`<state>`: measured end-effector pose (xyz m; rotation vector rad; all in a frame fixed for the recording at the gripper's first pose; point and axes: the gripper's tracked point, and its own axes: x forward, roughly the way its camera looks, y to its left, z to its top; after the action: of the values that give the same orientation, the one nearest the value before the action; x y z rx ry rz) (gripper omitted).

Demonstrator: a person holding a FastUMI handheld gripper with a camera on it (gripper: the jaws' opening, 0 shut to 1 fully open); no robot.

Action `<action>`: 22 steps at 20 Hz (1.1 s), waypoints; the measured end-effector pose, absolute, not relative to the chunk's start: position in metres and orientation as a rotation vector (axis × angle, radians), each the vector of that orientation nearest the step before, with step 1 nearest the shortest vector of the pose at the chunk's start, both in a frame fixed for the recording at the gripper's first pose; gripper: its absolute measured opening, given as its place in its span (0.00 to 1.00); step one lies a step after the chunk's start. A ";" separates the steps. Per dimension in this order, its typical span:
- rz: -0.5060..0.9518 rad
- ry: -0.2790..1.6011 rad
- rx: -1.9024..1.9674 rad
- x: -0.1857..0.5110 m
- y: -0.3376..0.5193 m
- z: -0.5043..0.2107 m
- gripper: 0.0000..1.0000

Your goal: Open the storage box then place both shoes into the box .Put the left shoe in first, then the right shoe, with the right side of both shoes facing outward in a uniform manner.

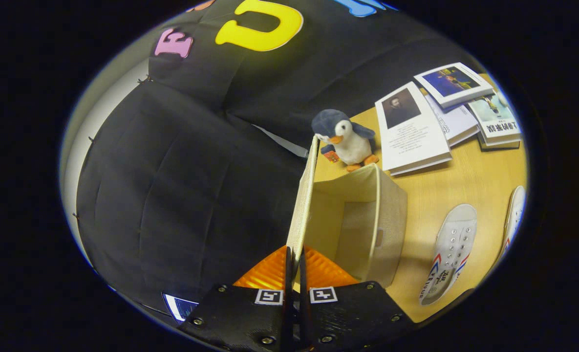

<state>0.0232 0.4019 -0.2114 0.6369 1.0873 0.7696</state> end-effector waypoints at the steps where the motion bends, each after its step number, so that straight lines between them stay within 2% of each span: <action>1: 0.774 1.080 0.605 0.024 0.413 -0.202 0.06; 7: 0.848 1.030 0.464 0.022 0.510 -0.162 0.08; 13: 0.862 1.051 0.391 0.008 0.591 -0.174 0.11; 15: 0.860 1.058 0.315 0.006 0.600 -0.182 0.23; 19: 0.885 1.078 0.212 -0.011 0.606 -0.204 0.99; 22: 0.902 1.068 0.153 -0.017 0.586 -0.205 0.97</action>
<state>-0.0169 0.5865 -0.2046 0.1535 1.0680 0.9018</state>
